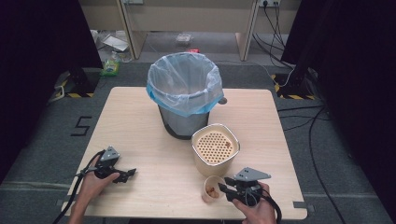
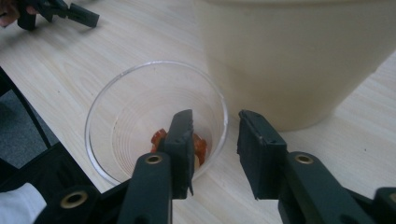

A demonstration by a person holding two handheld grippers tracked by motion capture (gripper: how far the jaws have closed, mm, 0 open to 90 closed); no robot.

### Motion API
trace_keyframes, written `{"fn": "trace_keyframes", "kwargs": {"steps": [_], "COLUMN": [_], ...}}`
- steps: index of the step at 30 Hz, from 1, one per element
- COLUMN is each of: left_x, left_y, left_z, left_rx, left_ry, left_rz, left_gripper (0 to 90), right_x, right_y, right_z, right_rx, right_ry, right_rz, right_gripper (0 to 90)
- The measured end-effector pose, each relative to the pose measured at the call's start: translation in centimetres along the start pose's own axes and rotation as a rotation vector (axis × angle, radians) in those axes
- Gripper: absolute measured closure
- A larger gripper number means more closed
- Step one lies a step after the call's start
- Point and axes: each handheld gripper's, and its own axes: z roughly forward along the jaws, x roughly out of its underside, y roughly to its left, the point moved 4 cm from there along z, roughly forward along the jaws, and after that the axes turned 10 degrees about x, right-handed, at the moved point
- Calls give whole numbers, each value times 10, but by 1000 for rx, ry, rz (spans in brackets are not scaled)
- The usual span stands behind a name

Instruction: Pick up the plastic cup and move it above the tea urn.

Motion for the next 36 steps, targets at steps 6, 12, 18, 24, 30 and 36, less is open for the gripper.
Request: {"fn": "trace_keyframes", "kwargs": {"steps": [6, 12, 18, 24, 30, 36], "left_x": [0, 0, 0, 0, 0, 0], "left_y": [0, 0, 0, 0, 0, 0], "left_z": [0, 0, 0, 0, 0, 0], "left_rx": [0, 0, 0, -1, -2, -5], "left_ry": [-1, 0, -1, 0, -3, -3], "left_rz": [0, 0, -1, -1, -4, -6], "left_gripper": [0, 0, 0, 0, 0, 0], "right_x": [10, 13, 13, 13, 13, 10], "right_y": [-7, -9, -19, -42, -67, -86], "right_z": [2, 3, -8, -27, -42, -44], "right_rx": [-15, -57, -89, 16, 133, 197], "right_ry": [22, 14, -14, -20, -38, -46], "right_rz": [1, -2, -13, -47, -42, -49], "right_gripper": [764, 830, 872, 873, 873, 873]}}
